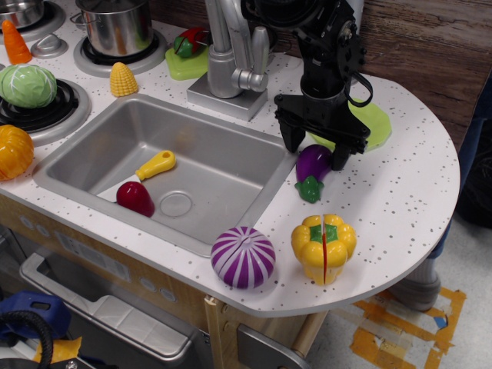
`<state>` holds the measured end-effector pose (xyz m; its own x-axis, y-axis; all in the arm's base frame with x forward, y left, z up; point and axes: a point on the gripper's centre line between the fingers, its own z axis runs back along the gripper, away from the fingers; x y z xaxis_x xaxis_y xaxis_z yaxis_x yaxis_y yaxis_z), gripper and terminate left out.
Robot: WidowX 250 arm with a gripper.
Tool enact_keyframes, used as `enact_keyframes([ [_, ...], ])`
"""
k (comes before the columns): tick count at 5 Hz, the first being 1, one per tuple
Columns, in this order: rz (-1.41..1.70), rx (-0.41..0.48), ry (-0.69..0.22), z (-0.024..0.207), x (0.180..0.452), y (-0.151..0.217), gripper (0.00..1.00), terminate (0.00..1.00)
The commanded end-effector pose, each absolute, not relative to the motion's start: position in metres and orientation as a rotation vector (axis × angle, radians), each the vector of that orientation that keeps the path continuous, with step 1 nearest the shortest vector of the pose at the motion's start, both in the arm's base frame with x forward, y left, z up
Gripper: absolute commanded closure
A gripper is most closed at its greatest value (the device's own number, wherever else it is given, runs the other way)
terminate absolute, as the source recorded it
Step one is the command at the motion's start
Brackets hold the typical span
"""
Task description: Put eggplant on plate
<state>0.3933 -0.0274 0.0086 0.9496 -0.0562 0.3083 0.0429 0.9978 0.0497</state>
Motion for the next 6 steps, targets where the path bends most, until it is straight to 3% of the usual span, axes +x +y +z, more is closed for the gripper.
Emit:
enact_keyframes([
  [1,-0.050,0.031,-0.361,0.020,0.393,-0.030,0.00,0.00],
  [4,-0.015,-0.039,-0.383,0.006,0.392,-0.027,0.00,0.00],
  [5,-0.013,-0.034,-0.362,0.013,0.394,-0.031,1.00,0.00],
  [6,-0.014,-0.001,-0.331,0.027,0.395,-0.036,1.00,0.00],
])
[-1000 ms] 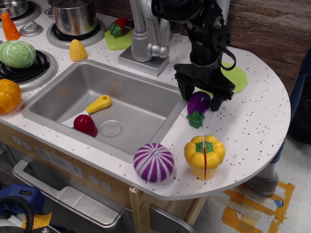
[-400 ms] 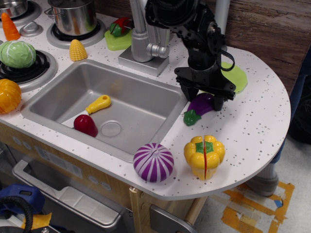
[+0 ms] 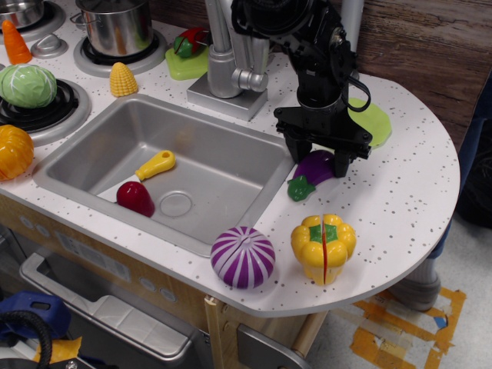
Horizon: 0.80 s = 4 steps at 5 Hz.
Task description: Put eggplant on plate
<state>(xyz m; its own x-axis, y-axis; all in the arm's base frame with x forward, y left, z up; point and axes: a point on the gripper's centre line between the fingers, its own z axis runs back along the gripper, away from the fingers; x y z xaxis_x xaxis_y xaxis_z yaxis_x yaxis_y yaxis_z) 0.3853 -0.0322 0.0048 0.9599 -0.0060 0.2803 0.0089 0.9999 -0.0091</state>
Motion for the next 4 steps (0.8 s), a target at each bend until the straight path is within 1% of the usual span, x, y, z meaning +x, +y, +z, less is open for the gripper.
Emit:
enact_keyframes([
  [1,-0.024,0.067,-0.323,0.049,0.398,-0.039,1.00,0.00],
  [2,-0.013,0.103,-0.367,0.062,0.412,-0.043,1.00,0.00],
  [3,-0.015,0.123,-0.457,0.065,0.434,-0.040,1.00,0.00],
  [4,-0.029,0.136,-0.546,0.056,0.455,-0.033,1.00,0.00],
])
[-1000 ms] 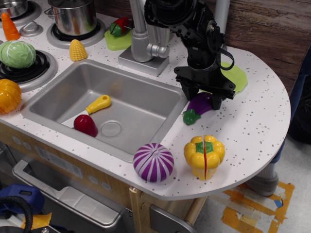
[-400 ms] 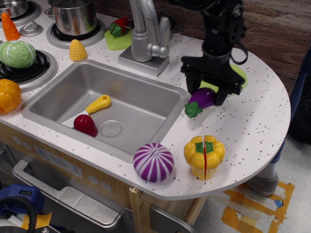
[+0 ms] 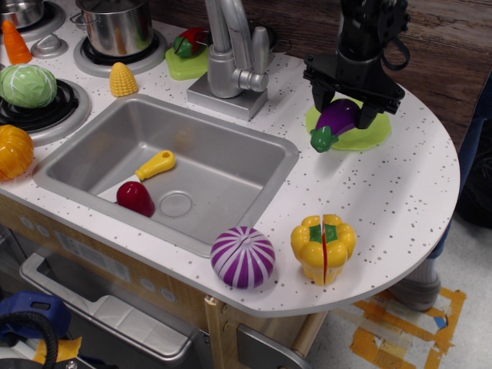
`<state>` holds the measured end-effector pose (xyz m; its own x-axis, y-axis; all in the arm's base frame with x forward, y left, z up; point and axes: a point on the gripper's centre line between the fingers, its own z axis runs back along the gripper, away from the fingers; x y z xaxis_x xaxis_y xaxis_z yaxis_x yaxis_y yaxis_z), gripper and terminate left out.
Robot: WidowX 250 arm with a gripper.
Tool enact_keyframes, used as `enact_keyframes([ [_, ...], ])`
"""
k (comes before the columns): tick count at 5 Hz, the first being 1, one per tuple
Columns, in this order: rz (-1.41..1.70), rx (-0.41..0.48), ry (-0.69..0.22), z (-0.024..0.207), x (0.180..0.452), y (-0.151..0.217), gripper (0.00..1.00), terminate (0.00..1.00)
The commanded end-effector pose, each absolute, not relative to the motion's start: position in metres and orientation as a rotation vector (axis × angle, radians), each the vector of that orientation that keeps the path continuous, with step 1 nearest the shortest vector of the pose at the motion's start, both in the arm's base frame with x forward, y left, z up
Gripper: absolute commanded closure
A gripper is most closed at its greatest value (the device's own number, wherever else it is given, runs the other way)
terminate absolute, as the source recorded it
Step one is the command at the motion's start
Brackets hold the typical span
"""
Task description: Put eggplant on plate
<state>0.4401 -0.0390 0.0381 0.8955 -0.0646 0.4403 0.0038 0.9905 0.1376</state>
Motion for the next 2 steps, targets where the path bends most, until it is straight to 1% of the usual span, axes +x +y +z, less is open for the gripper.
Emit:
enact_keyframes([
  [1,-0.053,0.125,-0.592,0.047,0.474,-0.032,1.00,0.00],
  [2,-0.089,0.116,-0.618,0.042,0.487,-0.028,0.00,1.00],
])
